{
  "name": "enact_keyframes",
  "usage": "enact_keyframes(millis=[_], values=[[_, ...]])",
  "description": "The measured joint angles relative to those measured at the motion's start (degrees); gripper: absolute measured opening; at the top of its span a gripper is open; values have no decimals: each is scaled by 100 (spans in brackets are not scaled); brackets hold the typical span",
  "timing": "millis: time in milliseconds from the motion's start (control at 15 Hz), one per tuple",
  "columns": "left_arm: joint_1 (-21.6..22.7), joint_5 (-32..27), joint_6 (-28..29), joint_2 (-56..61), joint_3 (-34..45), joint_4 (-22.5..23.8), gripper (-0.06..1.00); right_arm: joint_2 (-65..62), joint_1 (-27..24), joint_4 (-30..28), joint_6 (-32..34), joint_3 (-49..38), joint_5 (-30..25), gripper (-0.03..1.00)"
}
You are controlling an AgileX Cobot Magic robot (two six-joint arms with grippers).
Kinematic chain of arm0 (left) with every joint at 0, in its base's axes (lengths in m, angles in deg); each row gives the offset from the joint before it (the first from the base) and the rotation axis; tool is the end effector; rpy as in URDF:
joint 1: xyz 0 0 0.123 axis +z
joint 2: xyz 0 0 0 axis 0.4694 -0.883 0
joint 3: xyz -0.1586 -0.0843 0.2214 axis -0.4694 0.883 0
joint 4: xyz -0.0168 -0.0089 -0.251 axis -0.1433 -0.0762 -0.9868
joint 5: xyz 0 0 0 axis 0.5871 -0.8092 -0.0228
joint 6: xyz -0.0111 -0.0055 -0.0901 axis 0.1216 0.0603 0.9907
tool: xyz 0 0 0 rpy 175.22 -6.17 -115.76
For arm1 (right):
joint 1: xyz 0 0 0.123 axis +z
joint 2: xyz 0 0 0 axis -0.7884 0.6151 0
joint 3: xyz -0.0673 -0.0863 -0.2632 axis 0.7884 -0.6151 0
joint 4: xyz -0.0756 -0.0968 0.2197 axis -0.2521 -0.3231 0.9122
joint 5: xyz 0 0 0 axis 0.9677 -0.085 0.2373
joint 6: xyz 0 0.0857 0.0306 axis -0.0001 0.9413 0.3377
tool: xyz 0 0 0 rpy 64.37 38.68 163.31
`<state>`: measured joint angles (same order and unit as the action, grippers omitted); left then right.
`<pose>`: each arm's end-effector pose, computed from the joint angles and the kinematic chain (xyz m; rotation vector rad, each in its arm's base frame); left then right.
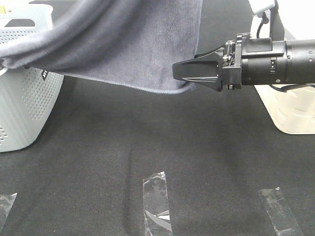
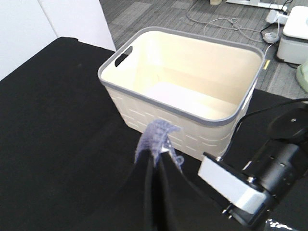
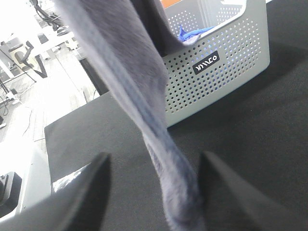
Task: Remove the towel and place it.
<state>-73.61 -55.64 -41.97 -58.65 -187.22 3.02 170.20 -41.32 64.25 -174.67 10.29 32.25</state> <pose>0.2655 -0.2804 0.4952 1.0048 1.7651 -0.4552 0.2778 0.1297 0.2109 -0.8296 1.8407 1.0946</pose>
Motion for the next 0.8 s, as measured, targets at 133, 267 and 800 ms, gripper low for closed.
enact_keyframes(millis=[133,267,800], values=[[0,138,29,-11,0,103,0,0,0,0,0,0,0,37],[0,350,34,-11,0,109,0,0,0,0,0,0,0,35],[0,476,132,-11,0,218,0,0,0,0,115,0,0,0]])
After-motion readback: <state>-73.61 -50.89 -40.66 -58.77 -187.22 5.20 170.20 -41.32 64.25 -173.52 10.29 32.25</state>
